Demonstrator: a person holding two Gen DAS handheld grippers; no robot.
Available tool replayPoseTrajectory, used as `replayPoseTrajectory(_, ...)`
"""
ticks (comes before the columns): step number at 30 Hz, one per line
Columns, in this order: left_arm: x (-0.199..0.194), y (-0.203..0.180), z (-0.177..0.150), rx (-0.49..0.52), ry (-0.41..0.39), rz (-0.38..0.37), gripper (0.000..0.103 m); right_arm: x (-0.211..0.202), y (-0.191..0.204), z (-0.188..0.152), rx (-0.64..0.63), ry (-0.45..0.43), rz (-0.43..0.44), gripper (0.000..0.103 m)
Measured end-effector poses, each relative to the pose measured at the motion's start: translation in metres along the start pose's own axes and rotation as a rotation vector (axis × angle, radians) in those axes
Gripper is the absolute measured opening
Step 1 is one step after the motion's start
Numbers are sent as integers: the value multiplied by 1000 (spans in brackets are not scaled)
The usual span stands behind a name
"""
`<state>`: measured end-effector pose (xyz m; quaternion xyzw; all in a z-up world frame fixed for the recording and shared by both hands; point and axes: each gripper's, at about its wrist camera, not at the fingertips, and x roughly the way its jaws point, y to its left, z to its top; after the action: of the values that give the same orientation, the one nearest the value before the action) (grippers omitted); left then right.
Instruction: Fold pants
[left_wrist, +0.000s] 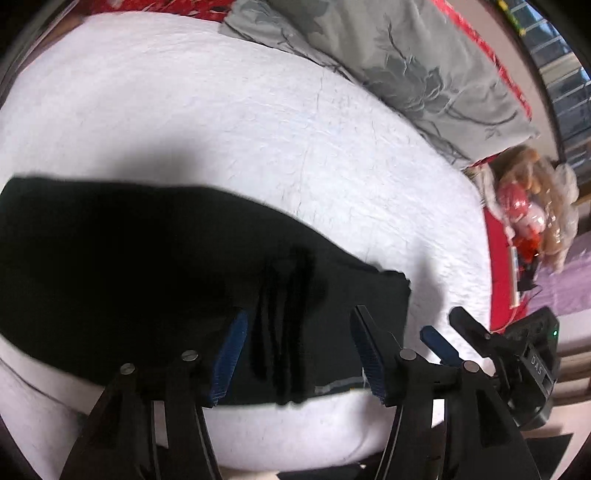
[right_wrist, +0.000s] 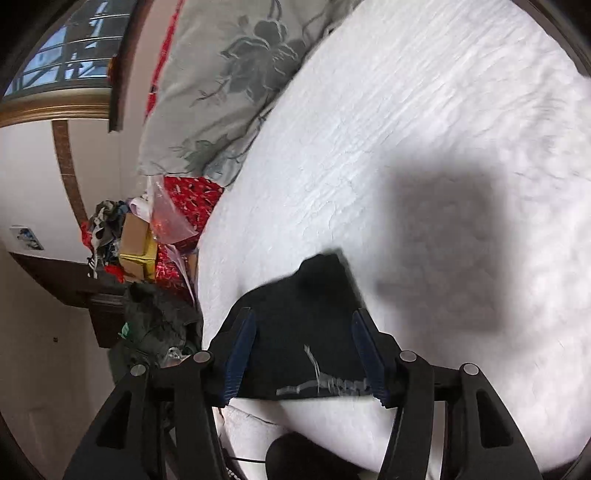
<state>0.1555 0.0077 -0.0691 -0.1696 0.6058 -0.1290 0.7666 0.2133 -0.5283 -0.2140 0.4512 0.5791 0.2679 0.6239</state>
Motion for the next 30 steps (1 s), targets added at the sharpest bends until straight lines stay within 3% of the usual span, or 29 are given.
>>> replayPoseTrajectory(5,38,-19,20,-29,30,56,57,29,-1,9,-35,26,-81,57)
replayPoseTrajectory(6,46,-23,20,-24,32,75,54,36,1,9,-64,30,-112,57)
replayPoseTrajectory(7,49,-26,24,-6,25,94,37,37,-1,7,-87,35,-130,56)
replayPoseTrajectory(9,52,-36,23,45,16,129,30,46,3,8,-149,49,-164,19)
replayPoseTrajectory(13,68,-58,14,189,-26,237,32,42,-8,10,-126,25,-153,17)
replayPoseTrajectory(15,69,-61,8,226,-45,252,32,45,-19,7,-111,31,-149,15)
replayPoseTrajectory(17,64,-57,10,200,-30,207,32,43,-16,8,-114,34,-144,17)
replayPoseTrajectory(18,59,-51,12,169,-17,168,33,42,-13,9,-115,39,-141,24)
replayPoseTrajectory(21,38,-27,12,63,-8,63,34,25,4,2,-172,23,-147,24)
replayPoseTrajectory(25,17,-15,-10,55,-22,6,46,2,24,-21,-282,6,-87,24)
replayPoseTrajectory(27,15,-21,-28,126,-38,49,48,0,26,-35,-330,21,-101,24)
replayPoseTrajectory(30,37,-35,-48,252,-56,249,47,14,20,-49,-376,73,-176,24)
